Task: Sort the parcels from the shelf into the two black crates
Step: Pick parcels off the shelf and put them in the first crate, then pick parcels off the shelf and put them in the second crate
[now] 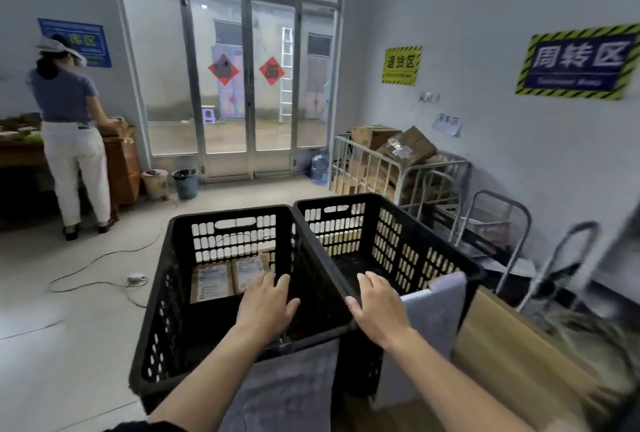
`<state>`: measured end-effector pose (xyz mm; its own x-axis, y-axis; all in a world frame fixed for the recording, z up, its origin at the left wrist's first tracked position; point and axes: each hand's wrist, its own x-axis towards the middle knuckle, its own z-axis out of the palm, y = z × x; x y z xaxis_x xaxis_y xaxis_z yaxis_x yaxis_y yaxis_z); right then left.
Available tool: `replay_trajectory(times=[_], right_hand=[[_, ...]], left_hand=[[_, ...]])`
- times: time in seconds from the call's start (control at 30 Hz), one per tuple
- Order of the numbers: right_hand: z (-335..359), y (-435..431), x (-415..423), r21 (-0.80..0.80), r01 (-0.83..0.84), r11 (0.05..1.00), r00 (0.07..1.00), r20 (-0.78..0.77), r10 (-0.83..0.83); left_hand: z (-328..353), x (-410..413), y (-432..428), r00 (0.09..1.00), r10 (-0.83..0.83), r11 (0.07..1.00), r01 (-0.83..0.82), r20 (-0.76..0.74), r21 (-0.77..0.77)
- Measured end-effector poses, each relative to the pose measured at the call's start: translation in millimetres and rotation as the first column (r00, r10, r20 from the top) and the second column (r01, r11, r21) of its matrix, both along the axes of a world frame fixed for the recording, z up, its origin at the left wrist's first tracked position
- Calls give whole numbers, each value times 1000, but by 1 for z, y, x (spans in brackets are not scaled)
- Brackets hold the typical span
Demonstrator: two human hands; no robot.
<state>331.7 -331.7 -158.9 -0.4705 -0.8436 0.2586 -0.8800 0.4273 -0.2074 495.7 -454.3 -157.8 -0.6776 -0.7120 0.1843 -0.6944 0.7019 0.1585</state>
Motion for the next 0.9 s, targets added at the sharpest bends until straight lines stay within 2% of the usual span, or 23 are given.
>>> replay_trajectory(times=[0.23, 0.5, 0.9], right_hand=[[2, 90, -46, 12, 203, 979, 979, 27, -203], [13, 215, -86, -2, 439, 898, 898, 42, -439], [31, 419, -115, -44, 587, 809, 810, 14, -587]], left_hand=[[7, -56, 58, 986, -160, 987, 160, -34, -24], [22, -127, 154, 940, -338, 941, 336, -46, -39], [36, -205, 337, 835, -548, 837, 545, -56, -49]])
